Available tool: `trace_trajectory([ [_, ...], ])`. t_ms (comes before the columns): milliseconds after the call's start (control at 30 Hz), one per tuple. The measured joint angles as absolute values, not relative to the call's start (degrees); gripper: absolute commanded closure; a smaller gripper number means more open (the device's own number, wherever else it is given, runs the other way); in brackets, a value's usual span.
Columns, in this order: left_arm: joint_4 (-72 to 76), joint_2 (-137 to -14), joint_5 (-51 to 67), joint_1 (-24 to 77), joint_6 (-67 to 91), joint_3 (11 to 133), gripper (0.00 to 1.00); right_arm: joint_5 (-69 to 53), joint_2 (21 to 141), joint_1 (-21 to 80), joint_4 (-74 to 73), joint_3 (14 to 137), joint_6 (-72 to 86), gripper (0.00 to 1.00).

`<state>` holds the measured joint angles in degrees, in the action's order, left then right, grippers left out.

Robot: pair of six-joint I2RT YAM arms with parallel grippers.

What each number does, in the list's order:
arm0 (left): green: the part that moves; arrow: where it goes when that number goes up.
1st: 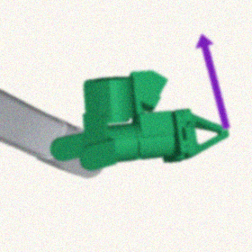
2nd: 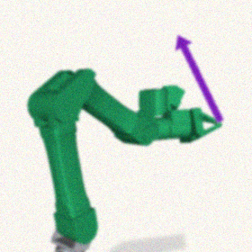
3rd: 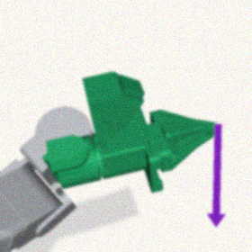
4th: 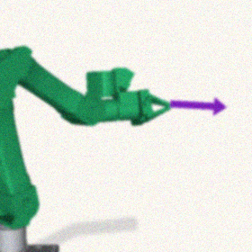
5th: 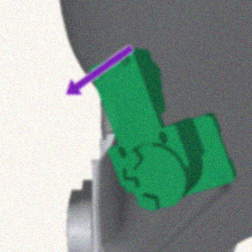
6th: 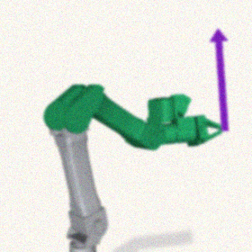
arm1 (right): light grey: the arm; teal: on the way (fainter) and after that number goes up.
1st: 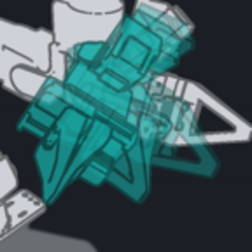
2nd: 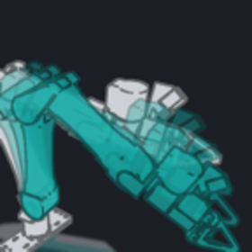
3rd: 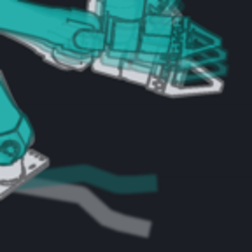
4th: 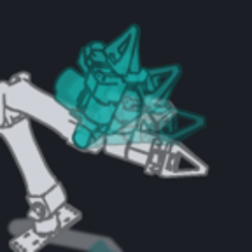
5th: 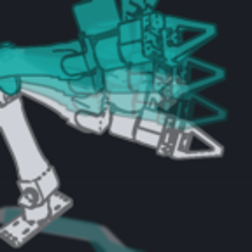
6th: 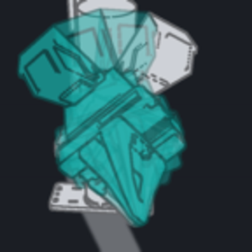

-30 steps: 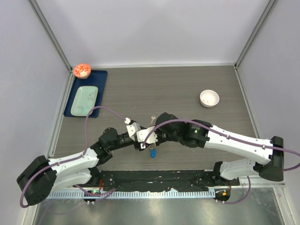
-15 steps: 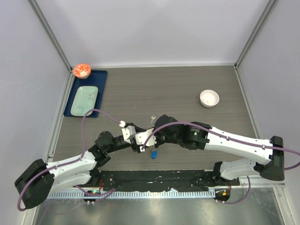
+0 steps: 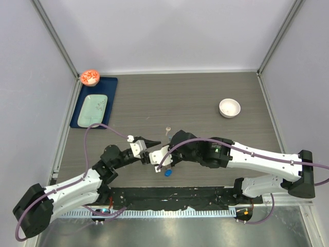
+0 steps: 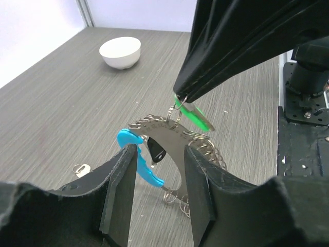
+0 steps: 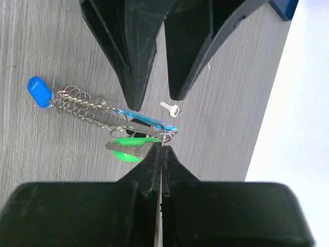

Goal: Put the keys on the keyring

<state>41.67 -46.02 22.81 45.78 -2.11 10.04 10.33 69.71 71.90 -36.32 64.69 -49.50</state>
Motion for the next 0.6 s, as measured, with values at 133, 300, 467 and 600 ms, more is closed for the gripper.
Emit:
trace_trajectory([
  [133,41.6,-48.7,24.1,45.3,-2.5,10.8,0.55,10.3,69.7,72.8,-36.3,64.7,-49.7,0.99],
  [300,41.7,-50.4,26.6,45.2,-3.0,12.5,0.57,10.3,69.7,73.3,-36.3,64.7,-49.9,0.99],
  [467,41.7,-50.6,28.6,45.2,-3.2,13.1,0.58,10.4,69.7,73.5,-36.3,64.7,-49.9,0.99],
  [600,41.7,-50.6,29.5,45.1,-3.3,13.1,0.61,10.4,69.7,73.6,-36.3,64.7,-50.0,0.99],
])
